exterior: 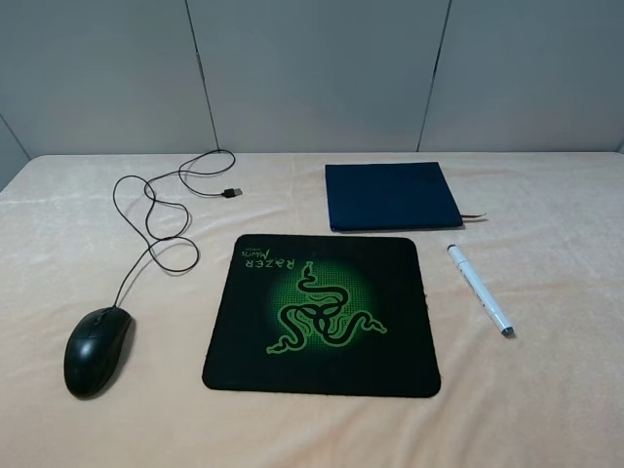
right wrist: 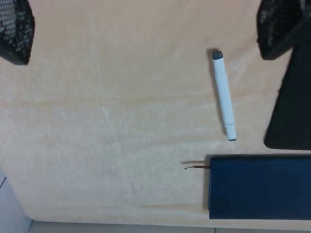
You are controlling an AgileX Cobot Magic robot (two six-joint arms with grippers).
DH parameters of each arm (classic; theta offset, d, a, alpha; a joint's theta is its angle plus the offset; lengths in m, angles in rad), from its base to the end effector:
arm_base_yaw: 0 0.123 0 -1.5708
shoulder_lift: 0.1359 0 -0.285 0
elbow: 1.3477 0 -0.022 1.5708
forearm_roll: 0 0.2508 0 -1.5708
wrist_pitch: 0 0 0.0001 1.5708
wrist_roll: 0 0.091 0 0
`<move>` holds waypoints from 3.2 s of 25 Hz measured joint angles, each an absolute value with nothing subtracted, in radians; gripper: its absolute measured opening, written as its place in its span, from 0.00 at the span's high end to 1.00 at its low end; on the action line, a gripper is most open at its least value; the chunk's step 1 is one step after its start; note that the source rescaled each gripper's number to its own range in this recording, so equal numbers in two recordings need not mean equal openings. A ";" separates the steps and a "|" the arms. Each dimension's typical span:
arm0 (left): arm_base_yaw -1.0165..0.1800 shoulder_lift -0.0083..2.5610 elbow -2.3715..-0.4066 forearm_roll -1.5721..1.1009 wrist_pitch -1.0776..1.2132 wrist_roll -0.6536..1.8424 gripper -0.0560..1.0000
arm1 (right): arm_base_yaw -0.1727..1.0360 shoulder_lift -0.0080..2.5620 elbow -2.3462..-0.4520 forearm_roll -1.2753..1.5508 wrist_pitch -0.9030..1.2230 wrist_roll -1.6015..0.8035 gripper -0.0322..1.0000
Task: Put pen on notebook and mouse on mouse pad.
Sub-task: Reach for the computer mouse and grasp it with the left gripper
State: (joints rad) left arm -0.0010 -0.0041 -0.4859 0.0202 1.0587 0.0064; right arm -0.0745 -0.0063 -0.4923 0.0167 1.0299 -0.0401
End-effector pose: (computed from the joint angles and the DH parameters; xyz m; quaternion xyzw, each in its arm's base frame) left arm -0.0038 0.0016 0.2735 0.0028 0.8553 0.0115 0.5181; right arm -0.0036 0.0016 0.2776 0.0144 0.8453 -0.0223 0.5336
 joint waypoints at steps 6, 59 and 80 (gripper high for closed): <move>-0.001 -0.004 -0.486 0.020 1.059 0.006 0.04 | -0.074 -0.006 -0.492 0.017 1.030 -0.040 0.00; -0.056 1.270 -0.719 -0.014 0.877 -0.037 0.00 | -0.074 -0.006 -0.492 0.017 1.030 -0.040 0.00; -0.131 1.679 -0.624 -0.107 0.542 -0.050 0.00 | -0.074 -0.006 -0.492 0.017 1.029 -0.040 0.00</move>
